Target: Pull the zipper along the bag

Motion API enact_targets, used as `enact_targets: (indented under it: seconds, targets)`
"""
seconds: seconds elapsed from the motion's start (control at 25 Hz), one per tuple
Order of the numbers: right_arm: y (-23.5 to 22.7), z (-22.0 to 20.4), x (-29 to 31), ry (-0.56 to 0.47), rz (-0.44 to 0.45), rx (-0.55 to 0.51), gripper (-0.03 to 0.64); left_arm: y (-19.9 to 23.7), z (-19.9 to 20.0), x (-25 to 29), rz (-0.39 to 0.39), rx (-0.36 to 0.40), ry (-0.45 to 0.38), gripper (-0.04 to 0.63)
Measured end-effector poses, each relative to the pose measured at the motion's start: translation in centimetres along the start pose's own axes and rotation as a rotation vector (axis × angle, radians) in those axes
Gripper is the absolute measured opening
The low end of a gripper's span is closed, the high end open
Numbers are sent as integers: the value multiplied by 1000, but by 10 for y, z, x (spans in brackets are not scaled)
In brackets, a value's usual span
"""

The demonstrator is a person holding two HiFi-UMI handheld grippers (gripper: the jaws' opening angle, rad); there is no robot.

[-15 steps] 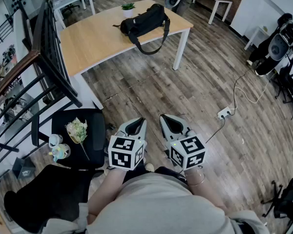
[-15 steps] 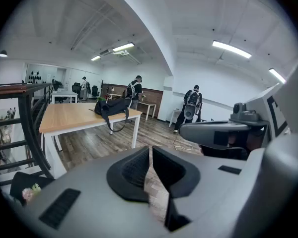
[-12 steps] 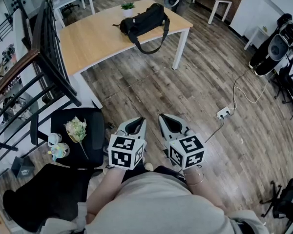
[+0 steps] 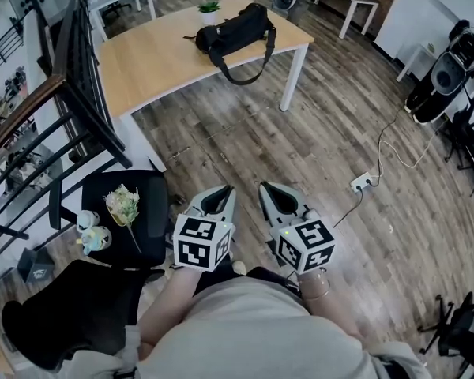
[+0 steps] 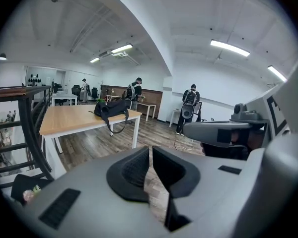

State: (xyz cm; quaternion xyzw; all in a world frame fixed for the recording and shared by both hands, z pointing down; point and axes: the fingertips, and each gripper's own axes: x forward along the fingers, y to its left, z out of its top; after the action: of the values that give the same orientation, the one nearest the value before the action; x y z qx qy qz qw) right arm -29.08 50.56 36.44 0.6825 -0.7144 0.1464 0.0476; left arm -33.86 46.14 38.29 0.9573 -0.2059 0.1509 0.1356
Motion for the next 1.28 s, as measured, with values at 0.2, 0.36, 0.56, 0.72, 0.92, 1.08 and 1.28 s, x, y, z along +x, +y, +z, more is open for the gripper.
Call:
enact_targets:
  seconds: [0.2,0.36,0.56,0.72,0.92,1.08,1.28]
  targets:
    - [-7,2,-3,-10,-5,20,20,5,6,-3,24,-5,-17,35]
    - [-8,0,0,-5,-4,28,71,15,5,-4,48,-24,-25,35]
    - [-18,-3,7,13,-17,55,79,22,8,4,44,-41,-31,36]
    - [-36,1,21,12,-49,55,87,28,13,30,14,-42,-24,37]
    - [-66,12,53,19,-78,21,100,46,36,71,-21,-45,-39,37]
    - [-89,29,88,26,-84,25,101,68,57,103,-36,-45,-45,38]
    - [-119,47,136,40,-94,33,101,100,80,142,-36,-53,-39,44]
